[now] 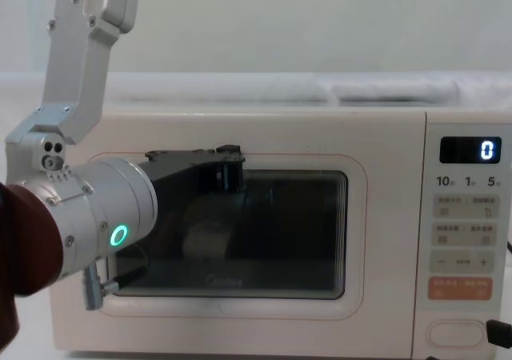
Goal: Press the button to open the microwave door with one hand; close the microwave door with the other hand.
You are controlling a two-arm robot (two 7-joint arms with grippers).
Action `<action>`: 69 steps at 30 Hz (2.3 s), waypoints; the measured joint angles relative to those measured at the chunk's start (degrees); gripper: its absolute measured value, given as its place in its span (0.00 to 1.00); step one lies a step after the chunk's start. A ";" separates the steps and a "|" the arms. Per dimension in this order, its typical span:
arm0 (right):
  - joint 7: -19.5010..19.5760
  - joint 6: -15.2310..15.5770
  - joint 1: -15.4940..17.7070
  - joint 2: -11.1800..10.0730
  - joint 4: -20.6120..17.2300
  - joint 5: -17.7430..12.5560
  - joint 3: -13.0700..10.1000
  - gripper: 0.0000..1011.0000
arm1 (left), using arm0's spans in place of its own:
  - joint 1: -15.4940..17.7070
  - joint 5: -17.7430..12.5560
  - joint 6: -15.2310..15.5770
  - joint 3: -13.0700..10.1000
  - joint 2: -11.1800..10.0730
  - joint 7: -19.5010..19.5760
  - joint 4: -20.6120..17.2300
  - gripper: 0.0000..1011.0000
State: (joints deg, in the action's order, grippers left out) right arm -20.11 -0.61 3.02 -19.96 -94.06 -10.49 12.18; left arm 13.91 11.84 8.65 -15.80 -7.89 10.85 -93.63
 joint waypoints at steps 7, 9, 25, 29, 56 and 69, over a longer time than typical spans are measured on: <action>0.00 0.00 0.00 0.00 0.00 0.00 0.00 0.99 | -1.00 1.52 0.61 0.46 -0.11 0.35 -1.82 0.00; 0.00 0.00 0.00 0.00 0.00 0.00 0.00 0.99 | -1.79 2.38 1.25 0.66 -0.33 0.61 -2.97 0.00; 0.00 0.00 0.00 0.00 0.00 0.00 0.00 0.99 | -8.72 5.07 1.55 2.08 -3.45 -0.04 -10.05 0.23; 0.00 0.00 0.00 0.00 0.00 0.00 0.00 0.99 | -10.27 5.03 0.89 2.50 -4.41 -0.23 -11.02 0.38; 0.00 0.00 0.00 0.00 0.00 0.00 0.00 0.99 | -20.68 5.01 -4.08 8.85 -6.49 -1.64 -10.92 0.99; 0.00 0.00 0.00 0.00 0.00 0.00 0.00 0.99 | -23.14 5.18 -4.26 10.03 -6.85 -1.33 -10.75 0.99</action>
State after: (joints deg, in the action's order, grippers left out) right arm -20.11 -0.62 3.01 -19.96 -94.06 -10.49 12.18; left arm -9.23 17.02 4.39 -5.77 -14.73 9.53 -104.38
